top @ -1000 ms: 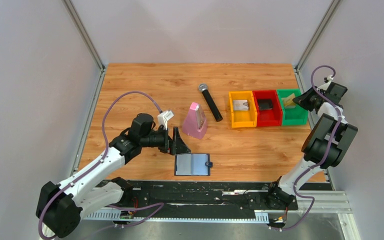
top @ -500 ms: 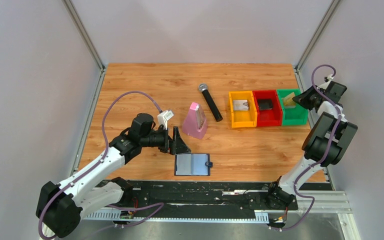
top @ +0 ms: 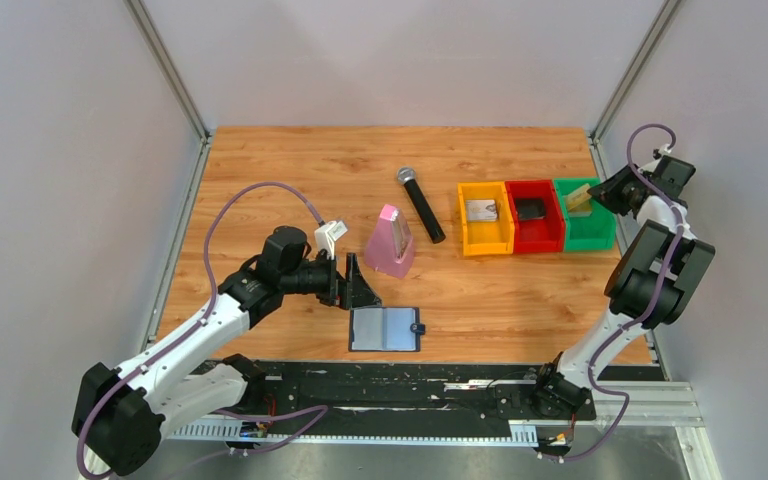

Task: Take the credit cards out of the card holder
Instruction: Place the credit card in the storage box, then remove the credit card from the card holder.

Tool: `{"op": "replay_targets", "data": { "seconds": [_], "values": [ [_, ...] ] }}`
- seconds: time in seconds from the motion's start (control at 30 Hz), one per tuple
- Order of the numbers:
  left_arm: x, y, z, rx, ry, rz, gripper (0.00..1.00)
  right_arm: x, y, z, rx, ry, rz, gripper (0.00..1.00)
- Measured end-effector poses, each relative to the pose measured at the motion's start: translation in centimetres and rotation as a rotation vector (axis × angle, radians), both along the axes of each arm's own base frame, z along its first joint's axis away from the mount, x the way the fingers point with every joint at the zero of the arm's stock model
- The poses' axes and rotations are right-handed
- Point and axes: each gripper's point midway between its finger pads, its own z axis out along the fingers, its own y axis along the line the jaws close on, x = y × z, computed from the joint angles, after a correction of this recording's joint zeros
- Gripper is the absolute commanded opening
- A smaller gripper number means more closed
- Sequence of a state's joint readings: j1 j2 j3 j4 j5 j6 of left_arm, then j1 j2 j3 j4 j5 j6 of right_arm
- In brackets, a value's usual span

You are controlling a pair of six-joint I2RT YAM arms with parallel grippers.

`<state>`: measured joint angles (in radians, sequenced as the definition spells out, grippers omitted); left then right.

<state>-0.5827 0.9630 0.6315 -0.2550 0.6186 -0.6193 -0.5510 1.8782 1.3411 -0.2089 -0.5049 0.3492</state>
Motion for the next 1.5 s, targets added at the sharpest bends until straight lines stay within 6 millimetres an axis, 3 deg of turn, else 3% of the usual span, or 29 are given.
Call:
{"op": "replay_targets", "data": {
  "seconds": [0.63,0.93,1.1,1.23,1.37,1.5],
  "values": [
    [0.3,0.7,0.2,0.019,-0.022,0.053,1.00,0.5,-1.1,-0.9,0.022,0.125,-0.086,0.28],
    [1.0,2.8,-2.6,0.161,0.033,0.173,1.00,0.6,1.3,0.1,0.034,0.151,-0.072,0.28],
    [1.2,4.7,-4.3,0.259,0.078,0.267,0.99,0.1,5.3,3.5,0.013,0.123,-0.031,0.28],
    [1.2,5.7,-5.2,0.292,0.106,0.314,0.99,-2.1,10.8,6.1,-0.006,0.104,0.034,0.30],
    [1.0,6.3,-5.2,0.310,0.111,0.335,1.00,-6.0,17.5,7.1,-0.050,0.100,0.123,0.34],
    [0.8,6.8,-4.9,0.313,0.097,0.350,1.00,-10.8,24.9,6.7,-0.089,0.117,0.250,0.38]
  ]
}}
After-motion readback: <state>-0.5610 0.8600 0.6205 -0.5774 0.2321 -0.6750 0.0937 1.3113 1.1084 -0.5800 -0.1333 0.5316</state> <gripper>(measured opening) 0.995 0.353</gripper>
